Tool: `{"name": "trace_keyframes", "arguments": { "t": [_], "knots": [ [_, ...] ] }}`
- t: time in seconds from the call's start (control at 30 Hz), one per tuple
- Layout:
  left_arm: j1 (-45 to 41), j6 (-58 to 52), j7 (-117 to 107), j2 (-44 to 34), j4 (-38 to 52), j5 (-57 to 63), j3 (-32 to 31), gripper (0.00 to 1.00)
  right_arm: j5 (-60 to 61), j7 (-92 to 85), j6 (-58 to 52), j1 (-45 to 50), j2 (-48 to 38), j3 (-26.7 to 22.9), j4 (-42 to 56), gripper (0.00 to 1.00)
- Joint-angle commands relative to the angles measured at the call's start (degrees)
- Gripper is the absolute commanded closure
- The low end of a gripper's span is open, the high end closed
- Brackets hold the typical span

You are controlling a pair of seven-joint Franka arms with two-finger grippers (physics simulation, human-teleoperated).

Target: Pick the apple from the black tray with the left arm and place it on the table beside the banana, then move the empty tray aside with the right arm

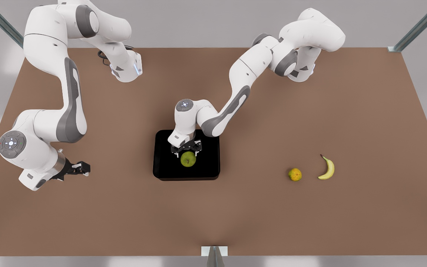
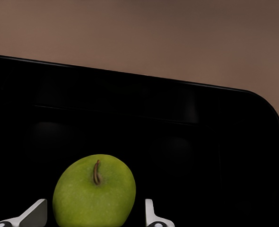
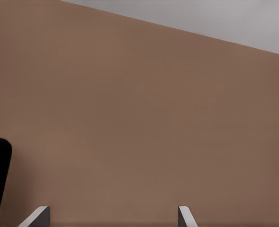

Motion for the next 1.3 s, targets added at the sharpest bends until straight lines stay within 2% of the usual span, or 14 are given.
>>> {"name": "trace_keyframes", "arguments": {
  "t": [0.0, 0.37, 0.4, 0.5, 0.6, 0.73, 0.8, 0.9, 0.97, 1.03, 1.1, 1.17, 1.23, 1.27],
  "knots": [
    [0.01, 0.61, -2.03, -0.02, -0.16, 0.44, 0.01, 0.0, 0.06, -0.65, 0.0, -0.06, -0.07, -0.06, 0.03, 0.0],
    [0.01, 3.94, -2.03, 3.4, -0.16, 0.62, 1.68, 0.0, 0.06, -0.82, 0.0, -0.14, -0.07, -0.24, 0.12, 0.0],
    [0.09, 4.12, -2.03, 3.4, -0.16, 0.62, 1.68, 0.17, 0.06, -0.82, 0.0, -0.14, -0.07, -0.24, 0.12, 0.0],
    [-0.08, 2.72, -1.06, 2.53, -0.25, 0.62, 1.68, 0.15, 0.06, -0.82, 0.0, -0.14, 0.01, -0.24, 0.03, 0.0],
    [0.71, -9.23, 8.95, -3.53, -0.69, -4.03, 1.32, 0.15, 0.06, -0.82, 0.09, -0.14, 0.01, -0.24, 0.12, 0.0],
    [8.87, -25.75, 32.75, -12.67, -1.22, -13.0, 1.24, 0.14, 0.06, -0.65, -0.09, -0.14, -0.25, -0.24, 0.12, 0.0],
    [15.46, -29.36, 47.08, -15.23, -2.45, -15.37, 1.24, 0.14, 0.32, 2.76, -8.24, 1.34, -3.23, 0.73, 0.21, 0.0],
    [23.73, -24.9, 66.07, -18.82, -11.21, -15.38, 1.33, 0.14, 0.49, 19.81, -22.49, 9.17, -3.94, 0.73, 8.73, 0.0],
    [28.83, -5.73, 75.93, -27.36, -33.3, -16.78, 1.41, 0.13, 0.41, 27.47, -23.56, 12.07, -3.94, 3.98, 8.73, 0.0],
    [29.53, 0.15, 76.11, -26.56, -37.86, -16.87, 1.5, 0.13, 1.46, 34.67, -23.56, 15.06, -3.15, 4.6, 8.64, 0.0],
    [29.62, 10.97, 76.81, -30.69, -49.73, -16.78, 1.59, 0.11, 6.56, 45.48, -22.07, 15.24, 1.59, 6.0, 8.64, 0.0],
    [29.62, 10.54, 76.02, -32.8, -50.0, -16.69, 1.68, 0.0, 14.73, 54.46, -16.97, 15.06, 4.58, 6.79, 8.29, 0.0],
    [29.54, -2.63, 71.01, -36.5, -43.59, -16.52, 2.12, 0.0, 15.96, 54.99, -14.68, 15.15, 8.28, 6.79, 7.07, 0.0],
    [29.62, -15.01, 69.17, -36.76, -36.39, -16.78, 2.9, 0.0, 15.96, 54.99, -13.8, 15.15, 8.19, 6.79, 6.1, 0.0]
  ]
}}
